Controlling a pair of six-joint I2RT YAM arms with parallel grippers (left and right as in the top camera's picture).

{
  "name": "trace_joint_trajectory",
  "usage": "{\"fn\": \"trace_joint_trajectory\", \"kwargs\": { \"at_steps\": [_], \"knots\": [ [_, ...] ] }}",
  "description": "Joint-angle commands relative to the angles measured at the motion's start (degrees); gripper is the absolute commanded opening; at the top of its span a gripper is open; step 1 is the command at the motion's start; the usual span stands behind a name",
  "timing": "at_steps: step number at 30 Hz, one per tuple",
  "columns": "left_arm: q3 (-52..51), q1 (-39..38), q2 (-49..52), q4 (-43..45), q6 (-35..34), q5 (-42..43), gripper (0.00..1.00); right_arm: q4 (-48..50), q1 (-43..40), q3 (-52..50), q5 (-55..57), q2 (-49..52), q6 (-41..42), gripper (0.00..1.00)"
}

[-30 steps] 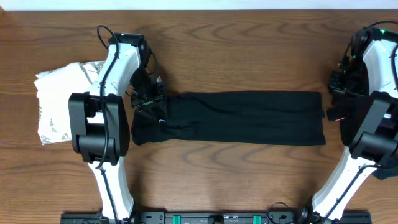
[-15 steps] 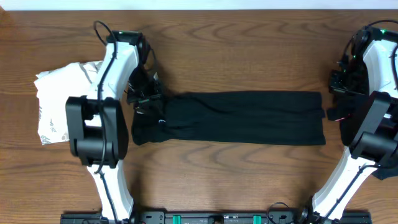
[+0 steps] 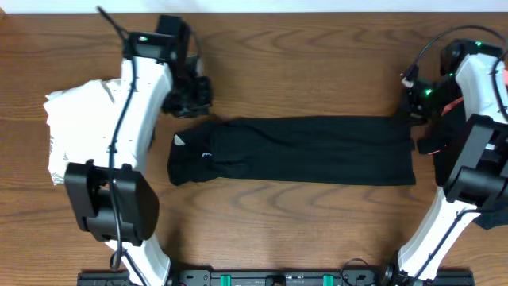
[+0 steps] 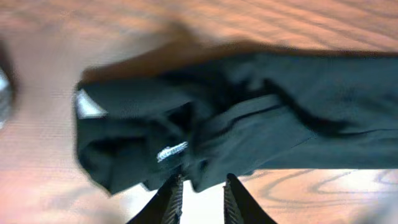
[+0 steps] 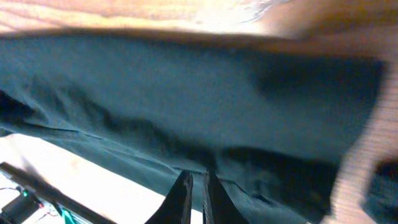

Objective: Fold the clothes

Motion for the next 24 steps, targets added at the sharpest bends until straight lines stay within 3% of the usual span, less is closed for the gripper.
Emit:
{"fn": "trace_joint_trajectory", "kwargs": {
  "at_steps": [1, 10, 24],
  "knots": [
    [-1.2, -4.5, 0.0, 1.8, 0.4, 0.7, 0.20, 1.4, 0.7, -4.4, -2.0, -1.5, -0.9, 0.07],
    [-7.9, -9.9, 0.4, 8.7, 0.3, -1.6, 0.20, 7.8, 0.6, -14.1, -2.0, -1.5, 1.3, 0.08],
    [-24.4, -9.8, 0.4, 21.4, 0.2, -2.3, 0.22, 8.6, 0.7, -14.8, -2.0, -1.5, 1.5, 0.09]
  ]
}}
